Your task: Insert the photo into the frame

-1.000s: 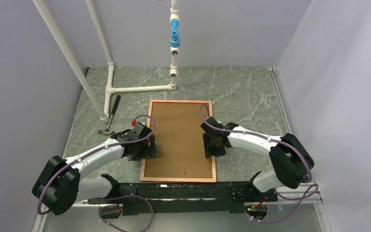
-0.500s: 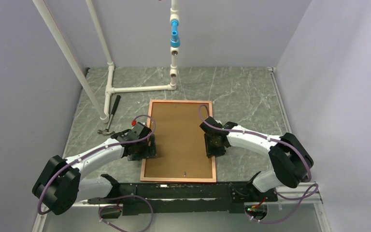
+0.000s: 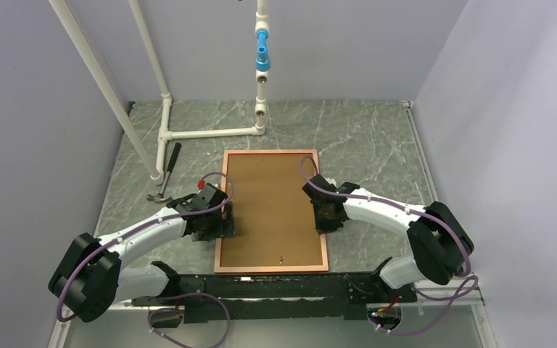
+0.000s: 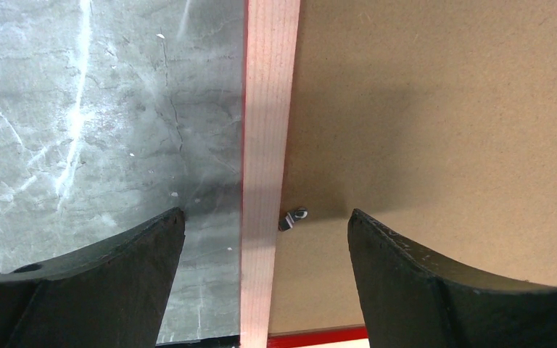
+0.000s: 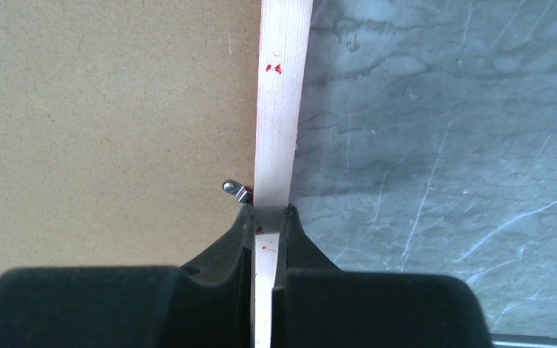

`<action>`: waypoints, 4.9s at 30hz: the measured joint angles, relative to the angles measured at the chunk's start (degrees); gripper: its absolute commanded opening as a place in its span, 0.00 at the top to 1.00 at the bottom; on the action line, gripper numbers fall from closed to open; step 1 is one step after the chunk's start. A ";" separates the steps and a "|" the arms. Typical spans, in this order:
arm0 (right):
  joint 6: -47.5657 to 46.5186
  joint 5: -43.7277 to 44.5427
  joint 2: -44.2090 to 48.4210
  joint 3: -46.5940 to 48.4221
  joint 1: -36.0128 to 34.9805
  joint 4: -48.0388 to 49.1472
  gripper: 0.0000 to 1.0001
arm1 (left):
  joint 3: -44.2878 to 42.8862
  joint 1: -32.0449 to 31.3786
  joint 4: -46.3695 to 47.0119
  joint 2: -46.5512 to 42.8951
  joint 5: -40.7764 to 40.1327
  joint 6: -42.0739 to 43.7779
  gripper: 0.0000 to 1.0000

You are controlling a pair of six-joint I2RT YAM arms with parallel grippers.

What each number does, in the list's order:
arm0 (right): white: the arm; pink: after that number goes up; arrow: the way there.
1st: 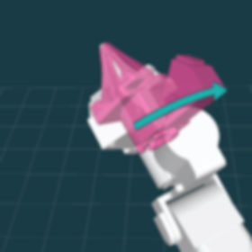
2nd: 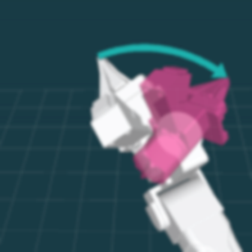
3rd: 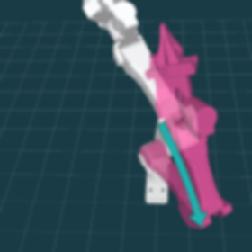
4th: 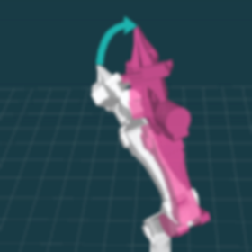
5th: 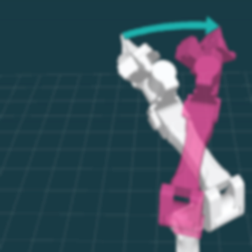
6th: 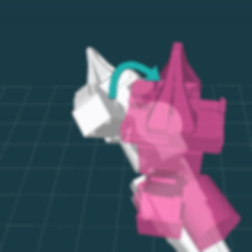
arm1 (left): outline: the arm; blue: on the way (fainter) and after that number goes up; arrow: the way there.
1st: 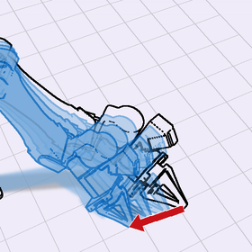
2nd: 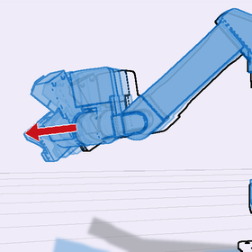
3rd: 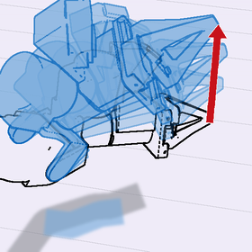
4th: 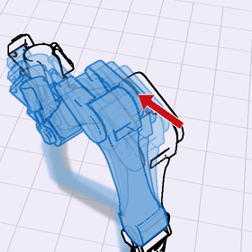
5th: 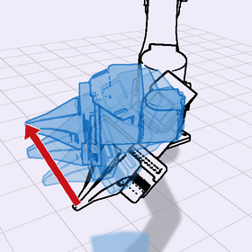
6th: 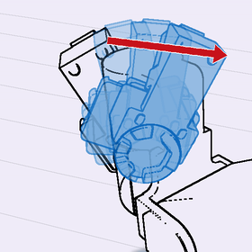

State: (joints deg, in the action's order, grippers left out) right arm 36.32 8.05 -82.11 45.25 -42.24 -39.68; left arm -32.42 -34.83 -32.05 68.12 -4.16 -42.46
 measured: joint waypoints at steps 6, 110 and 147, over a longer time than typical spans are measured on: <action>-0.98 -0.15 -0.02 0.02 0.87 0.24 0.81 | 0.00 0.04 0.02 0.00 0.04 0.07 0.13; -7.17 -27.21 -2.14 -1.95 18.88 13.49 0.06 | -31.43 16.17 1.18 33.29 6.01 12.94 1.00; -15.21 -17.79 -31.93 34.67 24.35 4.90 0.25 | -16.85 21.42 5.14 21.49 17.25 14.78 0.23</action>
State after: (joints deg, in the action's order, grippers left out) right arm 21.10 -9.74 -114.04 79.92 -17.89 -34.79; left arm -49.28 -13.41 -26.92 89.60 13.08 -27.68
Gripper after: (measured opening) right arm 0.795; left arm 0.769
